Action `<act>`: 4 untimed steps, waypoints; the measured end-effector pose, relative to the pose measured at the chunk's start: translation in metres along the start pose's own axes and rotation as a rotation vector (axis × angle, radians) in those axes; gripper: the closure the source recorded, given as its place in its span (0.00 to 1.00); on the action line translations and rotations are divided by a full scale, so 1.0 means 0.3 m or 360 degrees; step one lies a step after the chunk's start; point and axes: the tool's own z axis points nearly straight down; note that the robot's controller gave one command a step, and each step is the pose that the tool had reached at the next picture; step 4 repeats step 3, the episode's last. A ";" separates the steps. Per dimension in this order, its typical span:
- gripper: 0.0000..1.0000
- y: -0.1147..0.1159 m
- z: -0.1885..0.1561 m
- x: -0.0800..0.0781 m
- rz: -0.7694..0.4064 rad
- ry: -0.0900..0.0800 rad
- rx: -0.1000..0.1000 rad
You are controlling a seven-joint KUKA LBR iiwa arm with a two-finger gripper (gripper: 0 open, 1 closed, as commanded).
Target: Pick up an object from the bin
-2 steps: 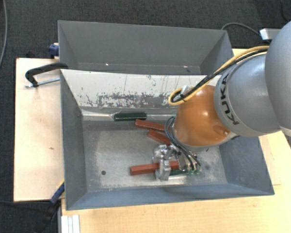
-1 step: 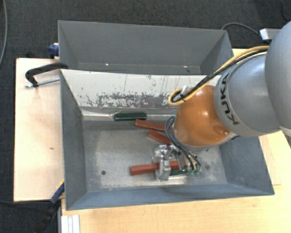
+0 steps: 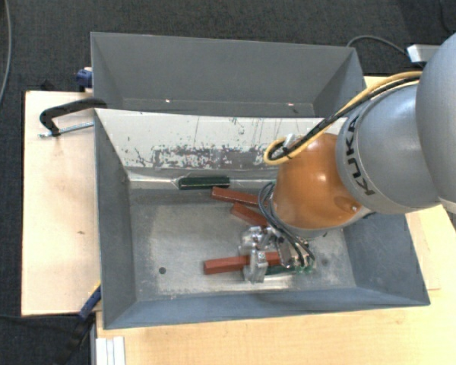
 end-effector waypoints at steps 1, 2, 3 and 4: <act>1.00 0.000 -0.010 -0.001 0.0000 -0.0005 0.0001; 1.00 0.001 -0.038 0.003 0.0000 0.0004 0.0001; 1.00 0.001 -0.094 0.003 0.0000 0.0003 0.0001; 1.00 0.001 -0.094 0.003 0.0000 0.0003 0.0001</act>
Offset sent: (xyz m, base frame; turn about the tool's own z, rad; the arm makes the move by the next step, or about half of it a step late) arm 0.0002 0.0000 0.0518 0.0000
